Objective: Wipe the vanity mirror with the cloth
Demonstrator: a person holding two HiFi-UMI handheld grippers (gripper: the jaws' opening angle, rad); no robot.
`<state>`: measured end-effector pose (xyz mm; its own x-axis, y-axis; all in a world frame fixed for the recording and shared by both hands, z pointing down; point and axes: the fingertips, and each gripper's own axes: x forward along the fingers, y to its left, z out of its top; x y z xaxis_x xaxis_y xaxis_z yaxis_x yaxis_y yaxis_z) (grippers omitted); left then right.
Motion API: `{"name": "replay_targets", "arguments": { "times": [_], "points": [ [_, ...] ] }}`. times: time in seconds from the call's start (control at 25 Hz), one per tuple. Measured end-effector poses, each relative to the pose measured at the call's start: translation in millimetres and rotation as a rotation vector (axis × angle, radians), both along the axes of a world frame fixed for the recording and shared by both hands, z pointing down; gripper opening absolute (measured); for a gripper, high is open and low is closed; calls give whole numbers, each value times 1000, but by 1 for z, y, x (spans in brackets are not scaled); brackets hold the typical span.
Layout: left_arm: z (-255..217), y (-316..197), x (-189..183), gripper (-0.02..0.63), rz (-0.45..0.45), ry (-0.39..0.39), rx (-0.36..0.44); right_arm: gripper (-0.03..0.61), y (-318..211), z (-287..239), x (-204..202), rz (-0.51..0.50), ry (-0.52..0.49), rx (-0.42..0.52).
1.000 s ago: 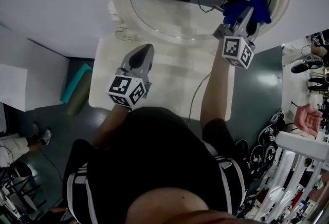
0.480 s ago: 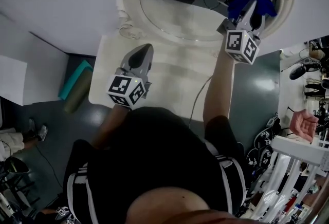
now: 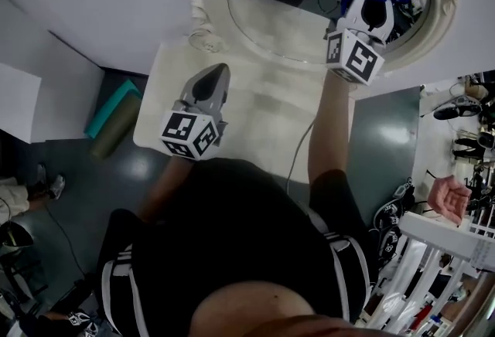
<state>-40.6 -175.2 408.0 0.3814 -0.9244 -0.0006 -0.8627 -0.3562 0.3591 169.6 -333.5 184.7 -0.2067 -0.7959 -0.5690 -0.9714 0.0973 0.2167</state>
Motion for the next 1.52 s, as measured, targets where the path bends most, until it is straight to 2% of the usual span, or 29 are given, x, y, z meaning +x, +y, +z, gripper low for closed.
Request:
{"name": "replay_targets", "arguments": {
  "times": [0.28,0.44,0.56,0.84,1.0,1.2,1.36,1.52],
  "points": [
    [4,14,-30,11,-69,26,-5,73,3,24,-81,-41,161,-8],
    [11,21,-46,11,-104,37,-20,74,4,51,-131,-56,322,22],
    [18,26,-57,11,-130,41,-34,74,0,81,-162,-67,397,-18],
    [25,41,-76,11,-184,40,-56,74,-1,139,-211,-174,414,-101],
    [24,48,-77,11,-198,33,-56,74,-1,161,-226,-224,412,-138],
    [25,55,-78,11,-207,25,-64,74,1,167,-238,-361,284,-190],
    [20,58,-73,11,-194,11,-62,72,1,172,-238,-403,272,-223],
    [15,58,-68,11,-173,-2,-62,74,12,165,-229,-467,204,-225]
  ]
}}
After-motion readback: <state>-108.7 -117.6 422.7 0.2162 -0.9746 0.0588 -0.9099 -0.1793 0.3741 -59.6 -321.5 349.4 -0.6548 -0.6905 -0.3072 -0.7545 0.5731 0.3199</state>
